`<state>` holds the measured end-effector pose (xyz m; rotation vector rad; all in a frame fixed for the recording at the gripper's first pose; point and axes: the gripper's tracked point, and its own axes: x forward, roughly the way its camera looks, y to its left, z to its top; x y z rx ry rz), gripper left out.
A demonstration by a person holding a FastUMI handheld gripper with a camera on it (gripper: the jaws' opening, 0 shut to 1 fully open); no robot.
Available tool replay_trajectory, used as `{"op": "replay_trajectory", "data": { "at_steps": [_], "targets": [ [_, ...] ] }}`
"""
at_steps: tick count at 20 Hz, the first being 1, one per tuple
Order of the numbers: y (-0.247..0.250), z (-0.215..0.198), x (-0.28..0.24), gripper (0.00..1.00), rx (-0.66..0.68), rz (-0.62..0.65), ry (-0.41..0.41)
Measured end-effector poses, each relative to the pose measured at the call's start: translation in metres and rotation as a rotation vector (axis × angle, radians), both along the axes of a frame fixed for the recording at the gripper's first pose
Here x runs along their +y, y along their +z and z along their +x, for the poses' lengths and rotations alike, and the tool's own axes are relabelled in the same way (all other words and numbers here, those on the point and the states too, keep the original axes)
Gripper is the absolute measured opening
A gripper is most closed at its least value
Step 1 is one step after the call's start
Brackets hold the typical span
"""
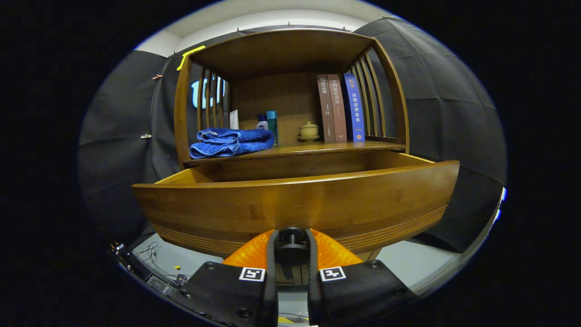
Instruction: Pull open the drawer, take out the items inside it, and place them on the countertop above the cabinet.
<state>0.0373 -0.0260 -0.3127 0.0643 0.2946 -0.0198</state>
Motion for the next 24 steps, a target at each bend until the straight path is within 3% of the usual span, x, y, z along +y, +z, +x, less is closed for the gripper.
{"op": "replay_trajectory", "data": {
  "at_steps": [4, 6, 10, 16, 20, 24],
  "targets": [
    [0.000, 0.001, 0.000, 0.31, -0.009, -0.007, -0.003],
    [-0.003, -0.003, -0.002, 0.43, 0.001, -0.026, -0.001],
    [0.003, -0.019, -0.012, 1.00, 0.000, -0.063, -0.018],
    [0.072, -0.034, -0.014, 0.97, -0.099, -0.113, 0.020],
    [0.133, -0.027, -0.012, 0.98, -0.137, -0.074, 0.043],
    [0.162, 0.005, -0.017, 0.98, -0.044, -0.077, 0.070]
  ]
}}
